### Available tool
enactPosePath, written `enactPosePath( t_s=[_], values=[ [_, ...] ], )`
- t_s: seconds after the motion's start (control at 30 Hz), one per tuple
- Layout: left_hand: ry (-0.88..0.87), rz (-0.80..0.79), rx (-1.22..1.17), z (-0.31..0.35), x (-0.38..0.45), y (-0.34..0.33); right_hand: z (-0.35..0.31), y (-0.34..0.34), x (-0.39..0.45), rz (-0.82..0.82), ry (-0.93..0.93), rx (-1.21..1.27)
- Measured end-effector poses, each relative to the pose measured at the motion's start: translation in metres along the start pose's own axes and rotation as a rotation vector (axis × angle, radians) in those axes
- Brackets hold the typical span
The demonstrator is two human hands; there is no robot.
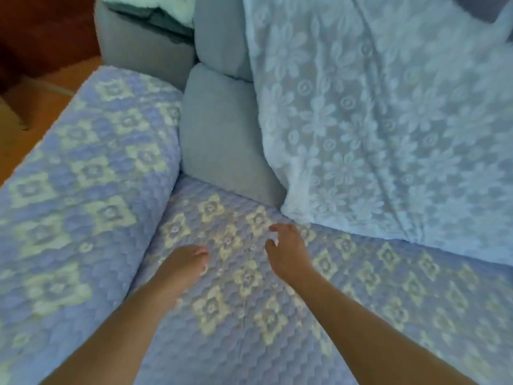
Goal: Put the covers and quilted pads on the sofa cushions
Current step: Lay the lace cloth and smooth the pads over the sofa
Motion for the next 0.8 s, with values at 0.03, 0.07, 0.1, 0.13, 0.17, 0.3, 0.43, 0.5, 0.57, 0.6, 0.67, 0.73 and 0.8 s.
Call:
enactPosePath(
  t_s=[0.03, 0.07, 0.1, 0.13, 0.17, 0.3, 0.43, 0.5, 0.57, 0.6, 0.67, 0.73, 0.8],
  values=[
    [-0.027, -0.025, -0.071, 0.03, 0.011, -0.007, 0.007, 0.016, 0.013, 0.055, -0.012, 0.036],
    [-0.079, -0.018, -0.124, 0.065, 0.029, -0.02, 0.017, 0.031, 0.028, 0.092, -0.031, 0.088],
    [-0.12, -0.004, -0.169, 0.1, 0.044, -0.036, 0.025, 0.043, 0.04, 0.11, -0.05, 0.138],
    [-0.179, 0.016, -0.183, 0.133, 0.065, -0.05, 0.031, 0.051, 0.058, 0.118, -0.06, 0.181],
    [-0.252, 0.06, -0.2, 0.163, 0.078, -0.06, 0.038, 0.057, 0.068, 0.122, -0.072, 0.207],
    [-0.552, 0.222, -0.507, 0.27, 0.109, -0.074, 0.072, 0.063, 0.089, 0.131, -0.098, 0.31],
    [-0.473, -0.123, -0.792, 0.288, 0.097, -0.083, 0.094, 0.066, 0.083, 0.107, -0.135, 0.395],
    [-0.396, -0.371, -0.648, 0.276, 0.061, -0.08, 0.091, 0.07, 0.077, 0.117, -0.15, 0.449],
    [-0.389, -0.393, -0.428, 0.258, 0.044, -0.056, 0.083, 0.075, 0.071, 0.177, -0.156, 0.516],
    [-0.411, -0.332, -0.326, 0.25, 0.042, -0.041, 0.078, 0.078, 0.069, 0.214, -0.161, 0.533],
    [-0.46, -0.2, -0.279, 0.237, 0.048, -0.007, 0.065, 0.079, 0.064, 0.286, -0.205, 0.514],
    [-0.453, -0.197, -0.565, 0.223, 0.065, 0.016, 0.051, 0.077, 0.062, 0.344, -0.271, 0.457],
    [-0.443, -0.098, -0.515, 0.196, 0.082, 0.031, 0.032, 0.069, 0.062, 0.366, -0.311, 0.413]
  ],
)
Point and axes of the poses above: each hand's wrist, its own x-axis towards the middle knuckle, its own y-axis out of the back of the hand, z = x × y, the point moved 4 cm from there along x, towards the middle knuckle, and after that the axes turned 3 degrees about -y, right-handed, at the moved point
